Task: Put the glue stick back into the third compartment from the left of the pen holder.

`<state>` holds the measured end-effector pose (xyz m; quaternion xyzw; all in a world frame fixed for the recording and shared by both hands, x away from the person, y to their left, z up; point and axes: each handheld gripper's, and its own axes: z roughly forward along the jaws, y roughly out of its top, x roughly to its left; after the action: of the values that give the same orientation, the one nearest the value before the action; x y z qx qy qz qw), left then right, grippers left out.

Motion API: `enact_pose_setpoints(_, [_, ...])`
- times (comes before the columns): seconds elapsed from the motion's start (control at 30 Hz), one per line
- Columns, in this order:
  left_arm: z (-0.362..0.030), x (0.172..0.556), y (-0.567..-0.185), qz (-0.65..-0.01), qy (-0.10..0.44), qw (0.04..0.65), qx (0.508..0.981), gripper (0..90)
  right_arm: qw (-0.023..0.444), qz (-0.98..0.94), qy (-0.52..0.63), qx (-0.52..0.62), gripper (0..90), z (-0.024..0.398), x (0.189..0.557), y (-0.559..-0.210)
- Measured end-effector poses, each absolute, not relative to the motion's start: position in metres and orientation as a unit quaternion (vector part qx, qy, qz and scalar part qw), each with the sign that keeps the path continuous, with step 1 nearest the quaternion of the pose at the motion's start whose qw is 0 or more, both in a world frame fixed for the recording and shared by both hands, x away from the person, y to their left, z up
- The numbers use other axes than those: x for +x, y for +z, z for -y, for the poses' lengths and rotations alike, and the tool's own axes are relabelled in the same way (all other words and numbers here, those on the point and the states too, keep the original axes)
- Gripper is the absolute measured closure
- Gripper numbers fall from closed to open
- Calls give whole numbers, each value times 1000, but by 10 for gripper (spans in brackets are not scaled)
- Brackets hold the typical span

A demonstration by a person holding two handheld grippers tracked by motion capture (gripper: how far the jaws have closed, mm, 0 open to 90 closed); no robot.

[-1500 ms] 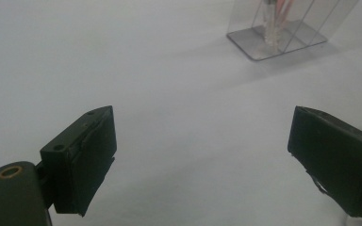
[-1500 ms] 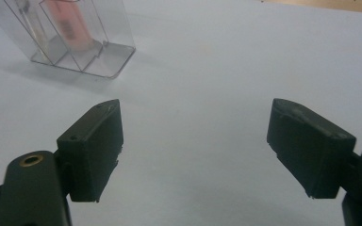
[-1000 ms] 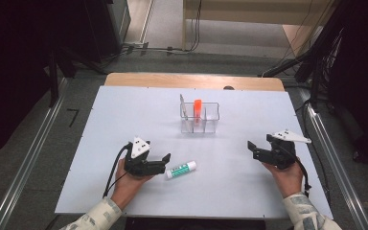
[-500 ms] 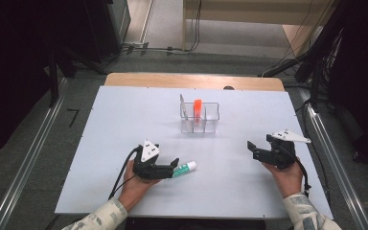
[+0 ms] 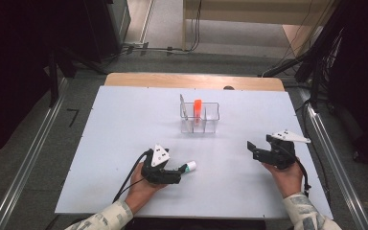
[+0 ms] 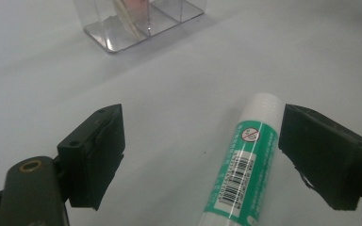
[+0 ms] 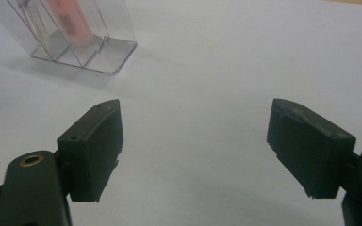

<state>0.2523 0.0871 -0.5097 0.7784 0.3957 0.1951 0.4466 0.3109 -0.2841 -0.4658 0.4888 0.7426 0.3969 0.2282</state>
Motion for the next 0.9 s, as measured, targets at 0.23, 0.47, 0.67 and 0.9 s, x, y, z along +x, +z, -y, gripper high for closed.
enact_pose_setpoints(0.23, [-82,251,-510,-389,185,452,781,218,226,-743,397,489,176,284,311,-466])
enact_pose_setpoints(0.47, [-75,251,-512,-383,185,442,790,210,225,-743,397,489,176,284,311,-466])
enact_pose_setpoints(0.67, [-70,250,-513,-377,187,441,793,229,224,-743,397,490,177,284,311,-466])
enact_pose_setpoints(0.9, [-64,251,-515,-367,176,440,801,308,223,-743,397,491,179,284,311,-466])
